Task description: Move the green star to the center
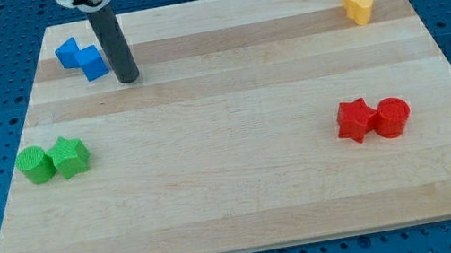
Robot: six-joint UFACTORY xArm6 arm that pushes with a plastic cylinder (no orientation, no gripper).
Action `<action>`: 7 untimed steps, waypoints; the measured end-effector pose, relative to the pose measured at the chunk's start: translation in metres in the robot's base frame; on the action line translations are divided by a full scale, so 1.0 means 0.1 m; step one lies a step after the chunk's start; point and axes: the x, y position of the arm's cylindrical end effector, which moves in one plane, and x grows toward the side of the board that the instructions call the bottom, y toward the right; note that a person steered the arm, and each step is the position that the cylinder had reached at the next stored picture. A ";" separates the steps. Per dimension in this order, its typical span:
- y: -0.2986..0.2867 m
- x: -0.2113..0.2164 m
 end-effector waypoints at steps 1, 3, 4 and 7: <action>-0.59 0.37; -1.04 0.52; -1.17 0.52; -1.54 0.52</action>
